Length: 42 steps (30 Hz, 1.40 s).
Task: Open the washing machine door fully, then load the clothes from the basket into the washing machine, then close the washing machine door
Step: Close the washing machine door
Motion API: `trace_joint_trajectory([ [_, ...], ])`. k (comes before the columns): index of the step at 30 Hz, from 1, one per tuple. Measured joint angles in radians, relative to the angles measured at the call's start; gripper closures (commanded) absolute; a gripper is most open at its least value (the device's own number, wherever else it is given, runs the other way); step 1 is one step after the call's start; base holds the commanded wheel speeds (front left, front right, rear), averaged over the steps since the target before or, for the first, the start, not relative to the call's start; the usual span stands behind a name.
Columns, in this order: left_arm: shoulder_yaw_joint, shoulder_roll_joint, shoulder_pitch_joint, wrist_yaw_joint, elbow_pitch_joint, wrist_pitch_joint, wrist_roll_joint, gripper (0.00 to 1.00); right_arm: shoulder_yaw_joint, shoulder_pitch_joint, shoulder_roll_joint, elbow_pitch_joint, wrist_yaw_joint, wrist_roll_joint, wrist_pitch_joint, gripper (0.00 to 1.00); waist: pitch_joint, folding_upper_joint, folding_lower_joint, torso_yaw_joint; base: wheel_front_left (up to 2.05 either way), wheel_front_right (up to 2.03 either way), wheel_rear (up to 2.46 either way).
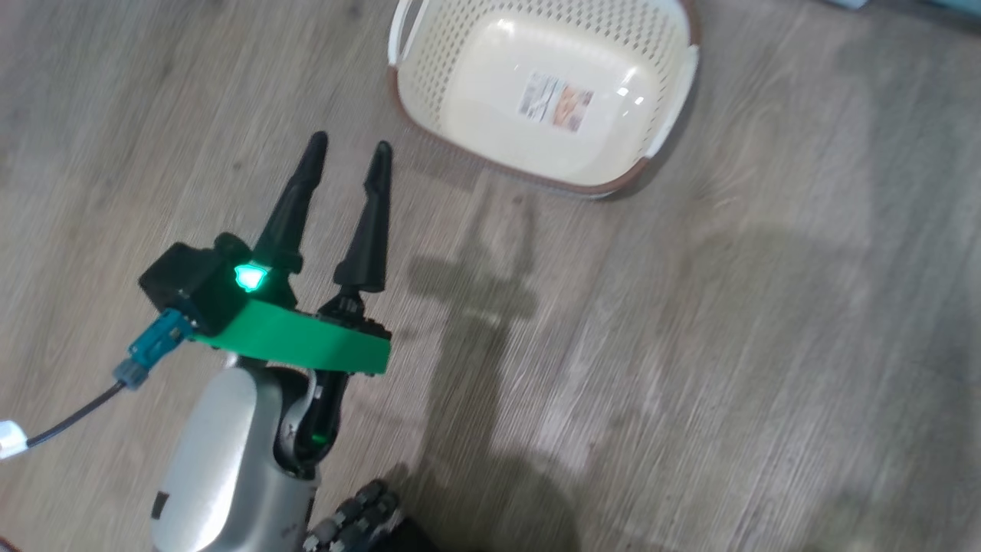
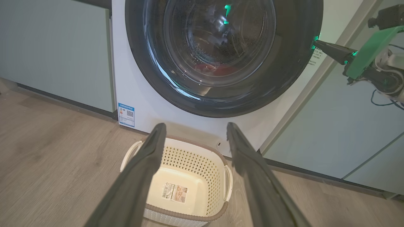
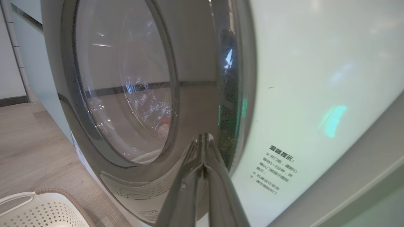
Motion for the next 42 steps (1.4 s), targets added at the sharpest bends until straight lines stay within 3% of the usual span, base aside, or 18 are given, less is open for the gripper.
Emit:
trace_joint_trajectory([
  [10, 0.082, 0.000, 0.052, -0.018, 0.044, 0.000, 0.076, 0.00, -0.015, 0.307, 0.063, -0.203, 0.000, 0.091, 0.000, 1.00, -0.155, 0.0000, -0.0001, -0.082, 0.00, 0.00, 0.00],
  [21, 0.166, 0.002, 0.146, -0.035, 0.101, 0.000, 0.091, 0.00, -0.043, 0.755, 0.112, -0.441, 0.000, 0.205, 0.000, 1.00, -0.361, 0.0000, -0.0001, -0.193, 0.00, 0.00, 0.00],
  [32, 0.194, 0.002, 0.234, -0.041, 0.146, 0.000, 0.088, 0.00, -0.199, 1.126, 0.209, -0.670, -0.007, 0.271, 0.000, 1.00, -0.505, 0.0001, -0.0002, -0.287, 0.00, 0.00, 0.00],
  [42, 0.220, 0.004, 0.273, -0.002, 0.154, 0.000, 0.098, 0.00, -0.288, 1.323, 0.249, -0.814, -0.007, 0.272, 0.000, 1.00, -0.543, 0.0001, -0.0001, -0.336, 0.00, 0.00, 0.00],
])
